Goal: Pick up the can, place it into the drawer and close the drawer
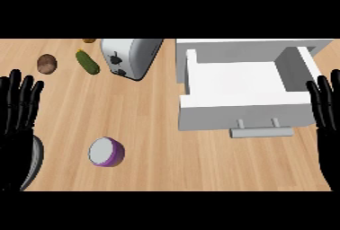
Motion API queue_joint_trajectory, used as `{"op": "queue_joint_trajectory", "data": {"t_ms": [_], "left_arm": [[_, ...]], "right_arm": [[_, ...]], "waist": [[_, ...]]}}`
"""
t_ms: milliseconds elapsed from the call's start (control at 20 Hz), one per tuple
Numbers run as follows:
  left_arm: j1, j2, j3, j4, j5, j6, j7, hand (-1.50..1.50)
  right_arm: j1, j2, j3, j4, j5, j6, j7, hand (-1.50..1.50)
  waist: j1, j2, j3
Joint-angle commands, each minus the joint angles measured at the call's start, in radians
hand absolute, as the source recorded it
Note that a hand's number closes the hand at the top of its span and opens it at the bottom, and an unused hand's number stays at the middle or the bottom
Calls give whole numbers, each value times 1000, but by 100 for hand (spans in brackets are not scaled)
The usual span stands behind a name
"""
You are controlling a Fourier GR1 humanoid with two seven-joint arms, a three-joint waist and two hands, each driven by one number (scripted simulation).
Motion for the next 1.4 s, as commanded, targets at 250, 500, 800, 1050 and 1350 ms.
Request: {"op": "queue_joint_trajectory", "data": {"t_ms": [250, 500, 800, 1050, 1350], "left_arm": [[312, -141, -178, -274, -156, 111, 20, -150], [407, -147, -190, -195, -137, 297, 262, -150], [422, -144, -212, -315, -209, 310, 378, -150], [386, -148, -273, -232, -236, 353, 342, -150], [376, -148, -313, -202, -242, 378, 369, -150]], "right_arm": [[-4, 17, -3, -25, -9, -18, 40, -150], [80, 27, -57, 28, -12, -78, 221, -150], [54, 40, -28, 65, 35, -92, 218, -150], [105, 37, -68, 18, -17, -68, 197, -150], [157, 43, -63, 16, -13, -33, 154, -150]], "waist": [[55, -37, 4], [46, -34, 5], [37, -32, 5], [33, -32, 4], [32, -32, 4]]}}
